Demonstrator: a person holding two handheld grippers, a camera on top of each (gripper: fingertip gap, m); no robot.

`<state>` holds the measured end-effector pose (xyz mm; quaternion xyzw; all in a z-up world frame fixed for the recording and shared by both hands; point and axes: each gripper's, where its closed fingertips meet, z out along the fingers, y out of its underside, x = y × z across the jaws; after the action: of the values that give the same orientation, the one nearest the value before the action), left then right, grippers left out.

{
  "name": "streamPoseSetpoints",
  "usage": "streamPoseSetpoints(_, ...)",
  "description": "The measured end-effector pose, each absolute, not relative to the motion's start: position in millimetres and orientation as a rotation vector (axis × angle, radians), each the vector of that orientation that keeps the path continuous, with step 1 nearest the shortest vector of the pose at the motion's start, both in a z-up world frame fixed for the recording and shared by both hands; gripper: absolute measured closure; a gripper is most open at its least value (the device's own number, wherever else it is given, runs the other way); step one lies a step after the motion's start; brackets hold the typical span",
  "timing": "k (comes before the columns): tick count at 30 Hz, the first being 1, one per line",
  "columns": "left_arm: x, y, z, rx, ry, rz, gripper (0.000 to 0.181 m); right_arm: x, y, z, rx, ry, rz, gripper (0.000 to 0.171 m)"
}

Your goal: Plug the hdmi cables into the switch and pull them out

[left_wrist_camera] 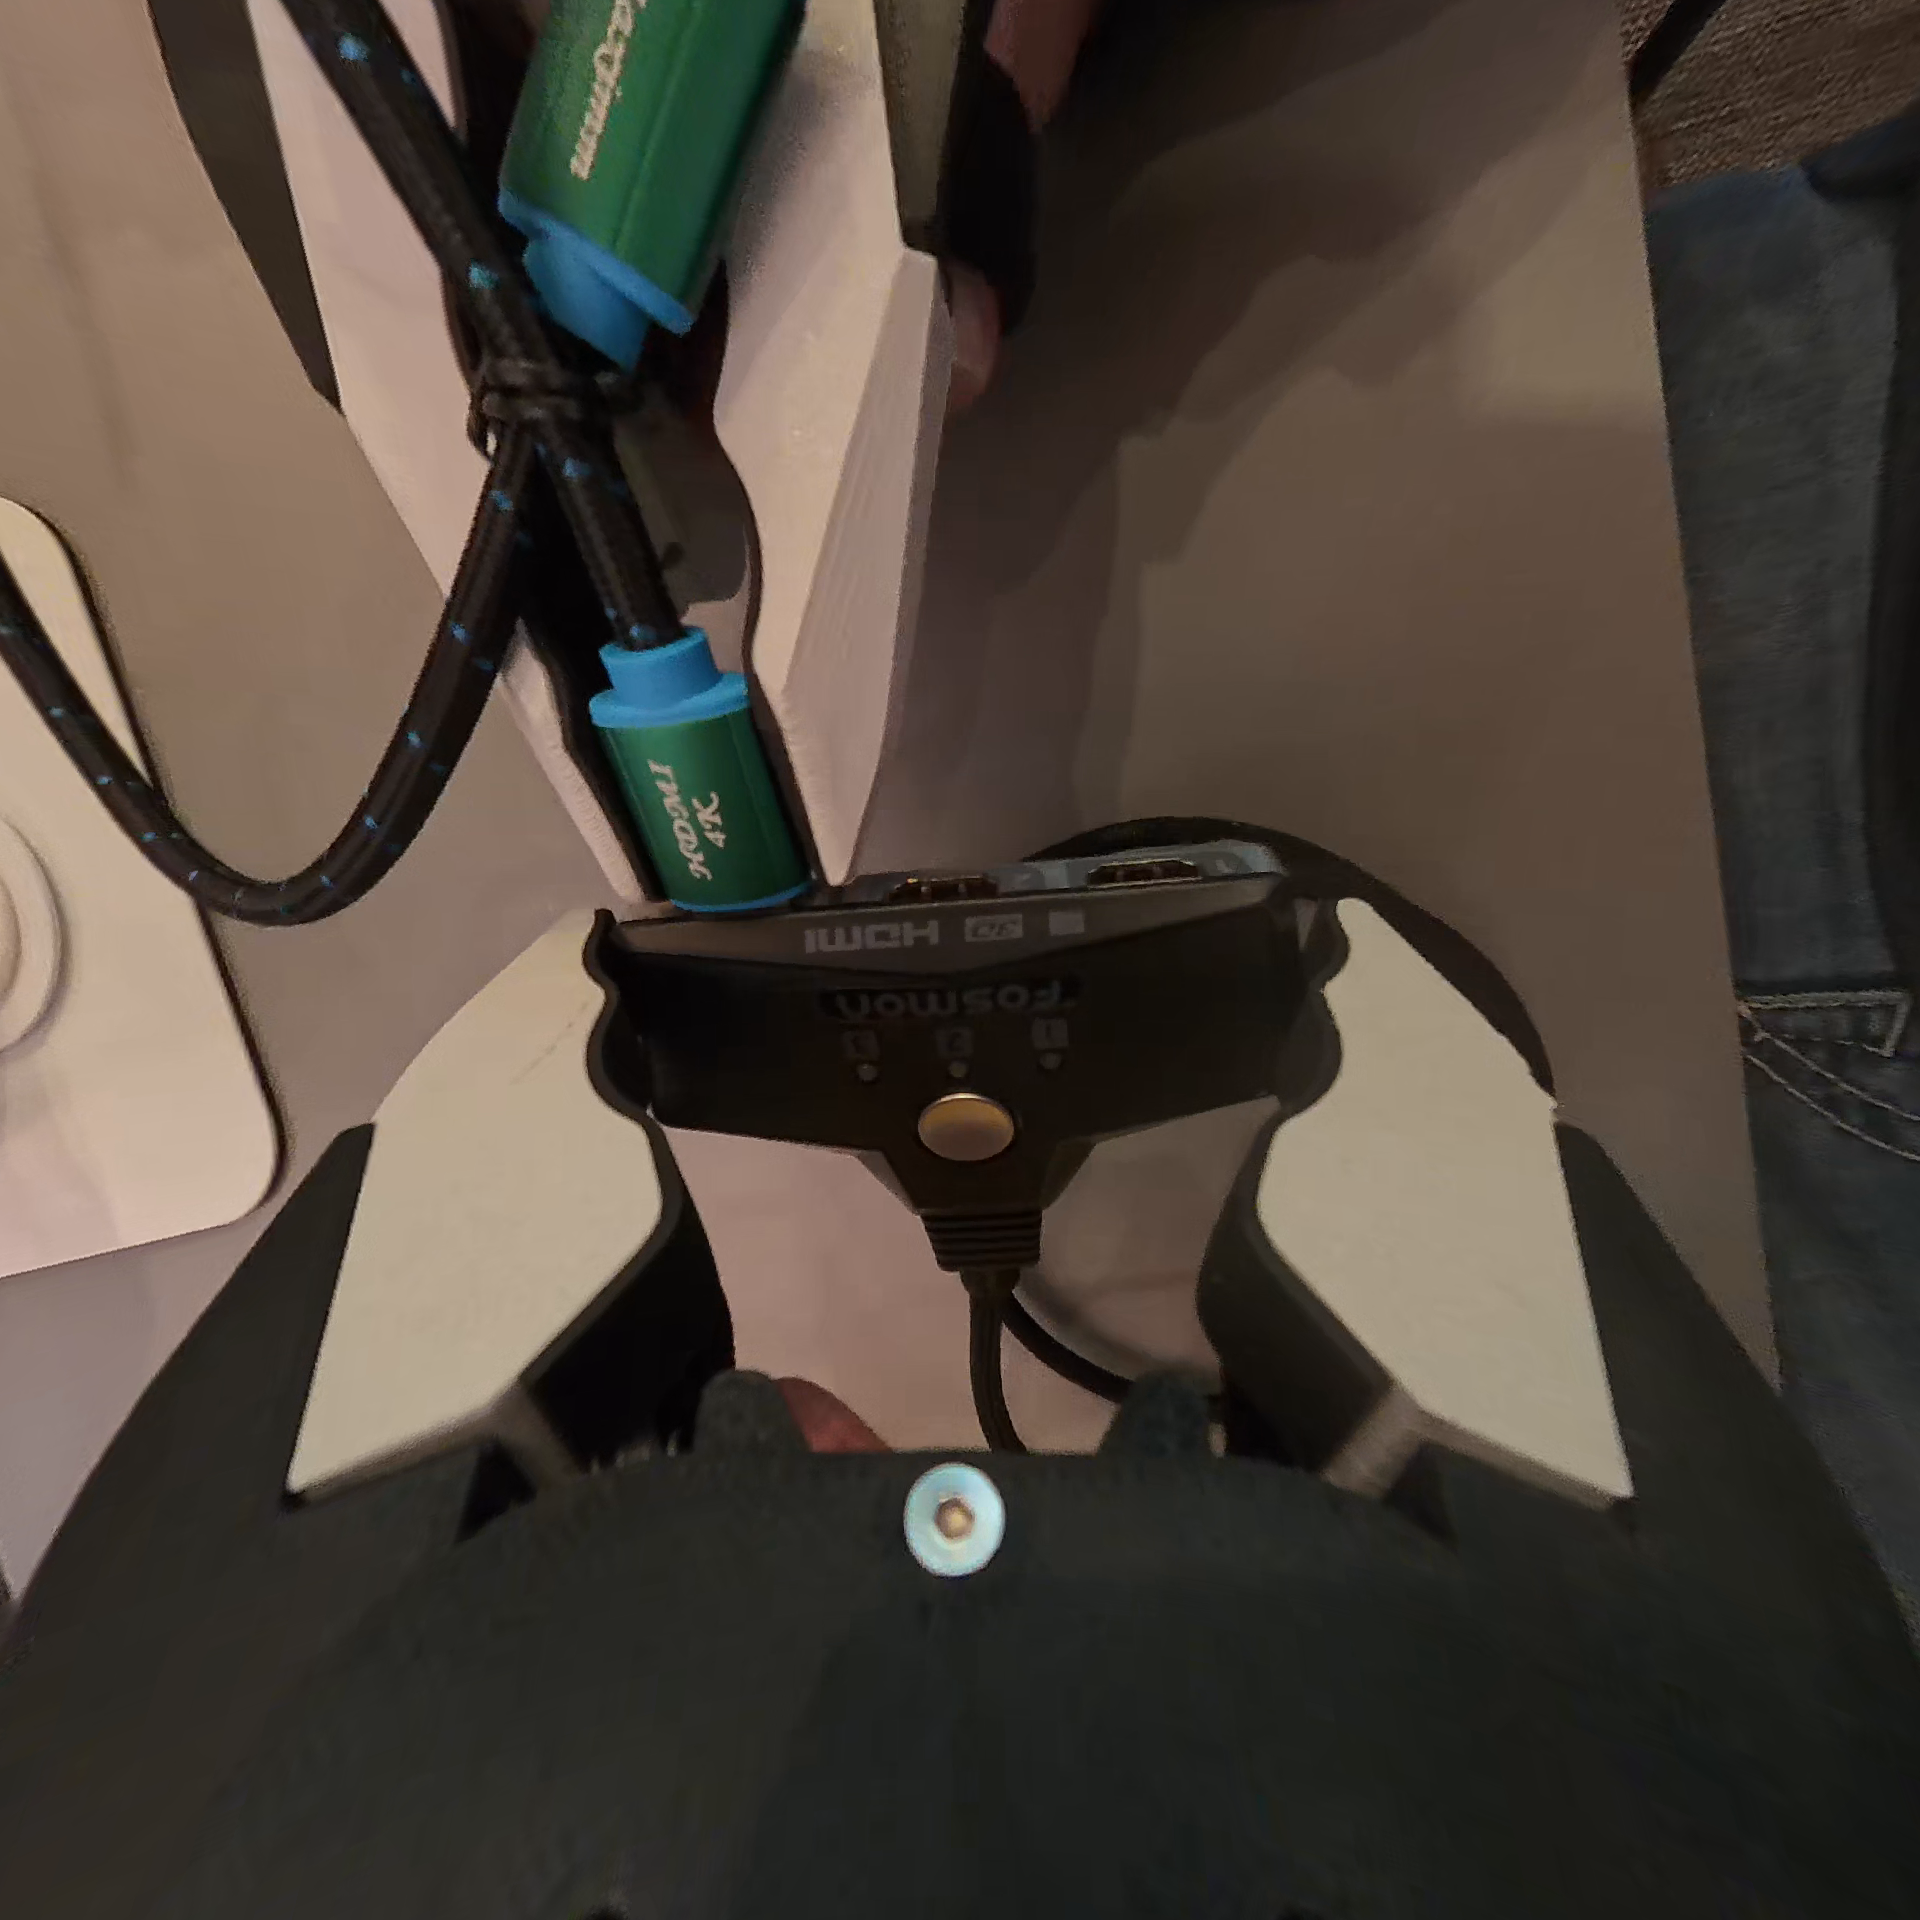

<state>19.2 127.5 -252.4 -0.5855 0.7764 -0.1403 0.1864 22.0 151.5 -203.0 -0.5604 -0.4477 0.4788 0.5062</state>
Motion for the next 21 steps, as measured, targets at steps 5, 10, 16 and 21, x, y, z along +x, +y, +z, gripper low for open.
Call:
streamPoseSetpoints(5, 20.9, 128.8, -250.9, -1.658, 2.161, -0.438, 0.063, 22.8, 153.4, -200.4, -1.309, -1.102, 0.983, 0.156)
streamPoseSetpoints(10, 20.5, 129.3, -247.9, -1.644, 2.157, -0.435, 0.062, 22.9, 153.6, -197.5, -1.299, -1.095, 0.963, 0.156)
streamPoseSetpoints(16, 19.9, 132.0, -248.0, -1.627, 2.158, -0.402, 0.063, 23.5, 154.6, -197.9, -1.342, -1.050, 1.098, 0.155)
streamPoseSetpoints(21, -19.1, 155.8, -272.6, -1.805, 2.144, -0.243, 0.063, 62.2, 168.4, -160.2, -1.212, -0.874, 0.990, 0.156)
